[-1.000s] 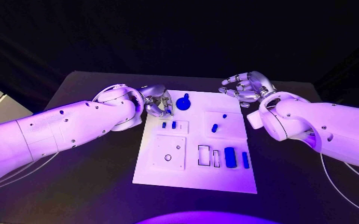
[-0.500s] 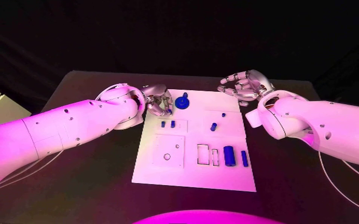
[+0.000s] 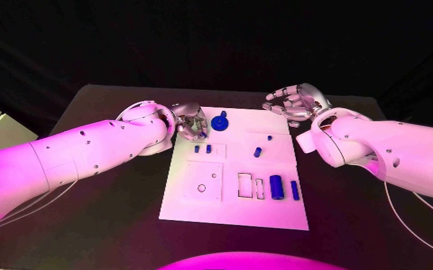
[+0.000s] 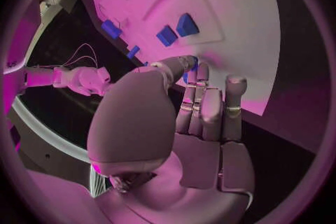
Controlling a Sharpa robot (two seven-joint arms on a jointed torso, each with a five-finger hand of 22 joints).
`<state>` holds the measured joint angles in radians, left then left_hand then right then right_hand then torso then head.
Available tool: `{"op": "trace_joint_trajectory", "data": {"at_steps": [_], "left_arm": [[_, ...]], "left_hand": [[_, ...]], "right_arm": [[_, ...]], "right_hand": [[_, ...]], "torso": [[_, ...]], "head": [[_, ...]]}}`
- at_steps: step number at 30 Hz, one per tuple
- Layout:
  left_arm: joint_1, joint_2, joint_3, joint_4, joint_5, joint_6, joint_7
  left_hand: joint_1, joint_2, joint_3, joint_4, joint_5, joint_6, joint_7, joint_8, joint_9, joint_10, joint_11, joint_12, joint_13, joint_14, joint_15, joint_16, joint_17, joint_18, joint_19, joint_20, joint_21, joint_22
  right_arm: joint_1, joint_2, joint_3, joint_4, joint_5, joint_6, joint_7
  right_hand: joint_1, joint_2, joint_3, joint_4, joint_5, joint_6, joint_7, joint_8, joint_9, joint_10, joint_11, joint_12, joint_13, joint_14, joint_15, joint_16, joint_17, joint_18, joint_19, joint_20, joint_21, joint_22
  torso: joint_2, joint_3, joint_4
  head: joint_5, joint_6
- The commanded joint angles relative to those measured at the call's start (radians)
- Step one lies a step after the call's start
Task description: Assemble the parts on the task board
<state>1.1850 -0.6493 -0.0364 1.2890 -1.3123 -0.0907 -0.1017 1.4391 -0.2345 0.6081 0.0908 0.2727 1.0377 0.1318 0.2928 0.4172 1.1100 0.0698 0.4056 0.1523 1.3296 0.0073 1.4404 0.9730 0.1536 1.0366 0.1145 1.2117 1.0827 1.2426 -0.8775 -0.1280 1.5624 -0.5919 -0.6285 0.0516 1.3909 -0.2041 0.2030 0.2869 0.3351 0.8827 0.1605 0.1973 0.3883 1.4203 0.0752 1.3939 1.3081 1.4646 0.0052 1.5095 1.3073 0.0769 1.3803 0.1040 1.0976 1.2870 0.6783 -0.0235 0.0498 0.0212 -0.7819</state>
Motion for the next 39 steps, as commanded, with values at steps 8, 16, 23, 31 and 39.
{"op": "trace_joint_trajectory", "data": {"at_steps": [8, 16, 23, 31, 39], "left_arm": [[-0.002, 0.01, -0.003, 0.0, 0.008, 0.019, 0.005], [-0.002, 0.016, -0.004, 0.002, 0.015, 0.001, 0.021], [-0.002, 0.017, -0.004, 0.003, 0.016, 0.011, 0.019], [-0.002, 0.018, -0.004, 0.002, 0.007, 0.036, -0.004], [-0.002, 0.018, -0.005, 0.0, 0.001, 0.049, -0.02]], "left_hand": [[-0.008, 0.0, -0.008, 0.0, 0.001, 0.008, 0.0, 0.005, 0.001, 0.005, 0.0, -0.007, 0.0, 0.006, 0.001, 0.003, -0.001, -0.013, 0.007, 0.001, 0.004, -0.001], [-0.009, 0.001, -0.008, -0.001, 0.001, 0.008, 0.0, 0.004, 0.002, 0.006, 0.0, -0.009, 0.0, 0.007, 0.001, 0.003, 0.001, -0.014, 0.009, 0.001, 0.005, 0.001], [-0.01, 0.0, -0.01, -0.001, 0.0, 0.009, 0.0, 0.004, 0.002, 0.007, 0.0, -0.01, 0.0, 0.008, 0.001, 0.004, 0.004, -0.014, 0.012, 0.001, 0.006, 0.003], [-0.011, 0.0, -0.011, -0.001, 0.0, 0.009, 0.0, 0.004, 0.003, 0.008, 0.0, -0.011, 0.001, 0.008, 0.001, 0.004, 0.001, -0.014, 0.012, 0.001, 0.006, 0.002], [-0.012, -0.002, -0.012, -0.003, 0.0, 0.005, 0.001, -0.001, 0.003, 0.006, 0.001, -0.017, 0.001, 0.002, 0.001, 0.001, -0.01, -0.012, 0.005, 0.002, -0.001, -0.005]], "right_arm": [[0.0, -0.001, 0.0, 0.003, -0.01, 0.012, 0.007], [0.0, -0.001, 0.0, 0.003, -0.01, 0.012, 0.007], [0.0, 0.0, 0.0, 0.003, -0.01, 0.012, 0.006], [0.0, 0.0, 0.0, 0.003, -0.01, 0.012, 0.006], [0.0, -0.001, 0.0, 0.003, -0.01, 0.012, 0.006]], "right_hand": [[-0.006, 0.001, 0.0, -0.002, 0.007, -0.004, -0.002, 0.005, 0.002, -0.003, -0.002, -0.001, 0.093, 0.072, -0.006, -0.004, 0.129, 0.019, -0.004, -0.002, -0.001, 0.001], [-0.006, 0.001, 0.0, -0.002, 0.007, -0.004, -0.002, 0.005, 0.002, -0.003, -0.002, -0.001, 0.093, 0.072, -0.006, -0.004, 0.129, 0.019, -0.004, -0.002, -0.001, 0.001], [-0.006, 0.001, 0.0, -0.002, 0.007, -0.004, -0.002, 0.005, 0.002, -0.003, -0.002, -0.001, 0.093, 0.072, -0.006, -0.004, 0.129, 0.019, -0.004, -0.002, -0.001, 0.001], [-0.006, 0.001, 0.0, -0.002, 0.007, -0.004, -0.002, 0.005, 0.002, -0.003, -0.002, -0.001, 0.093, 0.072, -0.006, -0.004, 0.129, 0.019, -0.004, -0.002, -0.001, 0.001], [-0.005, 0.001, 0.003, -0.002, 0.006, -0.005, -0.003, 0.008, 0.001, -0.004, -0.003, -0.003, 0.09, 0.071, -0.007, -0.006, 0.128, 0.019, -0.004, -0.003, -0.006, 0.0]], "torso": [[0.001, -0.0006, 0.0001], [0.0, -0.0007, 0.0004], [0.0, -0.0007, 0.0005], [0.0, -0.0008, 0.0001], [0.0, -0.0003, 0.0008]], "head": [[-0.002, 0.0], [-0.002, 0.0], [-0.001, -0.001], [-0.002, -0.001], [-0.002, -0.002]]}}
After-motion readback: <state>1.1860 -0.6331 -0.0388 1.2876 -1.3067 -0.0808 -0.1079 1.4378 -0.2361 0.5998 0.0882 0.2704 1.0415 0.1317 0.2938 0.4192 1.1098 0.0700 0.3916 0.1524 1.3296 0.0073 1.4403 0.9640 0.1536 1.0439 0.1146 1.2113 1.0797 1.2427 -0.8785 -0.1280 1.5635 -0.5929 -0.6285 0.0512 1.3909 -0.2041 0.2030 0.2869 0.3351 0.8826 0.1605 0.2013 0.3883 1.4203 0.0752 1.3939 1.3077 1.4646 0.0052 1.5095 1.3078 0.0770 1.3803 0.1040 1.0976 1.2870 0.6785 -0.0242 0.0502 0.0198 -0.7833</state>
